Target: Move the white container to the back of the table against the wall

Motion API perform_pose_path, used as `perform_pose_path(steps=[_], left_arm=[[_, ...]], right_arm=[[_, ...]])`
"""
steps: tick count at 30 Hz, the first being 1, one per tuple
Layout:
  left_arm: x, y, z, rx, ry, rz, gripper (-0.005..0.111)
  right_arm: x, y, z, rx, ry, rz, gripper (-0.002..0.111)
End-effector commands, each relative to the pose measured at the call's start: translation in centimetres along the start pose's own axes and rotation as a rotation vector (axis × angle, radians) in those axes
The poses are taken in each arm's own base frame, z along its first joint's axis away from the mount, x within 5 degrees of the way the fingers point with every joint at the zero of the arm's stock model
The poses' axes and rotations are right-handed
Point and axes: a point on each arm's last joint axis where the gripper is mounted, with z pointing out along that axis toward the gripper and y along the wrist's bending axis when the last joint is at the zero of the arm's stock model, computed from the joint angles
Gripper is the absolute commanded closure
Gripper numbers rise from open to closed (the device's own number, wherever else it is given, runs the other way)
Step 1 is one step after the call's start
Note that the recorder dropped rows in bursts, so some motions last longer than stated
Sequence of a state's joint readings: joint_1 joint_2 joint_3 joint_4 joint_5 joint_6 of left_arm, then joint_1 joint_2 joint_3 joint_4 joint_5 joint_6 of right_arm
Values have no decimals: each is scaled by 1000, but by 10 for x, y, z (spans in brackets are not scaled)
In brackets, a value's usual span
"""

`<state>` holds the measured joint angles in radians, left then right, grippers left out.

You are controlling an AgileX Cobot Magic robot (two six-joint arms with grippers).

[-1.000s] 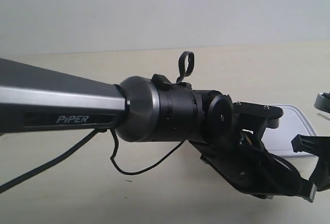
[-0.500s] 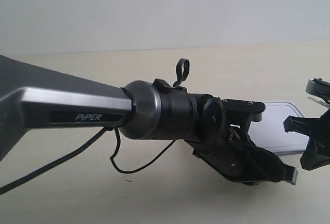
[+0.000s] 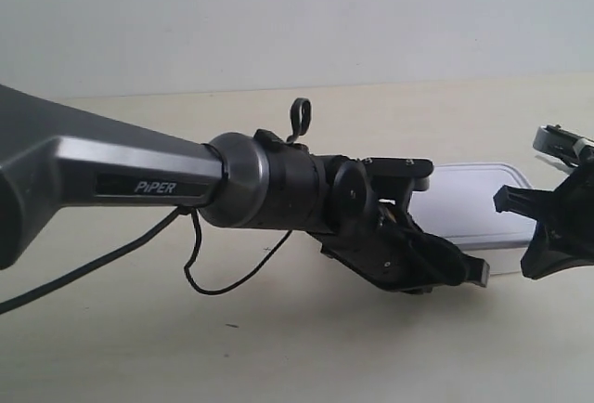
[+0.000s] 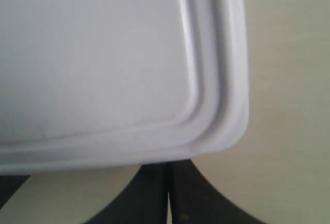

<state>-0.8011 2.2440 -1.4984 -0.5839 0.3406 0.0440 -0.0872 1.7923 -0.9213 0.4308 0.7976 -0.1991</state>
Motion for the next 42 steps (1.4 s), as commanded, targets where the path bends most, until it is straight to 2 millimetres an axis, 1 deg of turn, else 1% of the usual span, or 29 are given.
perform_pose_path(steps=[1, 6, 13, 16, 18, 19, 20, 21, 24, 26, 29, 34, 39, 42], left_arm=[[-12, 15, -2, -18, -43, -24, 107], [-20, 26, -4, -30, -68, -43, 107], [-41, 32, 4, -14, -77, -50, 107], [-52, 35, 7, -18, -86, -29, 107], [-60, 41, 6, -18, -108, -45, 107], [-66, 47, 3, -23, -132, -56, 107], [-68, 49, 2, -26, -137, -60, 107], [-73, 58, -1, -35, -156, -74, 107], [-81, 74, -6, -54, -186, -99, 107], [-84, 80, -8, -61, -201, -108, 107], [-87, 83, -9, -67, -236, -108, 107], [-88, 82, -10, -64, -249, -118, 107], [-88, 82, -10, -62, -244, -120, 107], [-91, 80, -11, -58, -255, -109, 107]], right_arm=[[-14, 1, 1, -12, -17, -8, 108], [-26, 2, 6, -32, -23, -12, 108], [-41, 5, 8, -53, -36, -14, 108], [-51, 7, 10, -72, -52, -16, 108], [-60, 7, 10, -70, -91, -16, 108], [-66, 8, 12, -73, -97, -16, 108], [-70, 8, 12, -76, -103, -15, 108], [-76, 10, 13, -94, -114, -16, 108], [-87, 14, 16, -138, -131, -17, 108], [-94, 15, 19, -153, -140, -19, 108], [-103, 14, 26, -162, -137, -19, 108], [-114, 18, 28, -209, -159, -22, 108], [-117, 21, 35, -266, -168, -12, 108], [-120, 24, 38, -315, -186, -10, 108]])
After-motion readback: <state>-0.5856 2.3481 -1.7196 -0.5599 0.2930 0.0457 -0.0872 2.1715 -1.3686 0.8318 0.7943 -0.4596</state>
